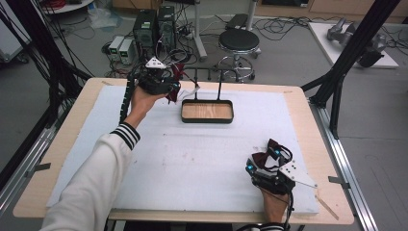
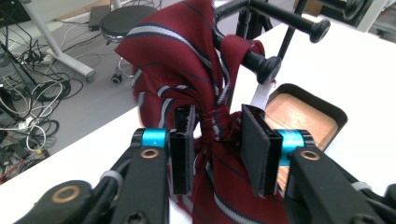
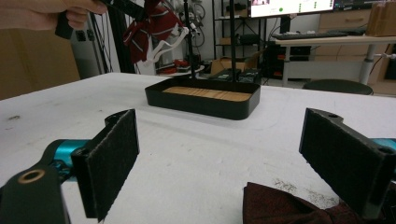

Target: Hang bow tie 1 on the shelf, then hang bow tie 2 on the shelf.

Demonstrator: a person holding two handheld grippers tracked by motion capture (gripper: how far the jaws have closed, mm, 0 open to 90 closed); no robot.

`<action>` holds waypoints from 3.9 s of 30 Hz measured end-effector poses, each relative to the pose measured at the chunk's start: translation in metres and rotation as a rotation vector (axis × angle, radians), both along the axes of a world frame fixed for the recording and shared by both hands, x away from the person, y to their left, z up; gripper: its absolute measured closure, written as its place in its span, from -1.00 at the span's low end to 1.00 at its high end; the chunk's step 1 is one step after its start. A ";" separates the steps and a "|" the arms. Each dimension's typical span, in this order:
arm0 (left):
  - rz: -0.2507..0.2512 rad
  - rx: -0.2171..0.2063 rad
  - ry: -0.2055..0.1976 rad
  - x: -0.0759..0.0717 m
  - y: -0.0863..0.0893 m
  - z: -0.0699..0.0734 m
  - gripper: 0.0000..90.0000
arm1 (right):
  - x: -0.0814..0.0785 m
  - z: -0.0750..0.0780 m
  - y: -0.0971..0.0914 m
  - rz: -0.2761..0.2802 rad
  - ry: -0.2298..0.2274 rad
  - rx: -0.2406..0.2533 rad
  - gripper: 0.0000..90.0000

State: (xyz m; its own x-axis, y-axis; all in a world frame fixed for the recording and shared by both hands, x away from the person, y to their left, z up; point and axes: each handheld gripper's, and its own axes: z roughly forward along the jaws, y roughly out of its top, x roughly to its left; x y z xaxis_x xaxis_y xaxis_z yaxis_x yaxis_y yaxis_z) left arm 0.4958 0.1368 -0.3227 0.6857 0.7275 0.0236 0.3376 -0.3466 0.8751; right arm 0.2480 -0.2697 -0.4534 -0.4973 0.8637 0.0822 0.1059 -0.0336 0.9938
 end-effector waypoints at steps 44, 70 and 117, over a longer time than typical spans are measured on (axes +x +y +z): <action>-0.113 -0.260 -0.225 -0.145 0.111 -0.039 -0.54 | 0.000 0.000 0.001 -0.011 0.002 -0.004 -0.75; 0.001 -0.348 -0.322 -0.214 0.157 -0.103 -0.54 | 0.000 0.000 0.002 -0.015 -0.002 -0.016 -0.75; 0.035 -0.353 -0.323 -0.212 0.160 -0.119 -0.54 | 0.002 0.080 -0.028 -0.026 0.081 -0.074 -0.75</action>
State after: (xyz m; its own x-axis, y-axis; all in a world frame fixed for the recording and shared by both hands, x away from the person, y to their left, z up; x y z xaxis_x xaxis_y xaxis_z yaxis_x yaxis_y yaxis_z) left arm 0.2836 0.2968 -0.4419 0.6587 0.7521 -0.0211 0.0354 -0.0030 0.9994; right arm 0.2498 -0.2979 -0.3730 -0.4691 0.8813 0.0570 0.1865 0.0358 0.9818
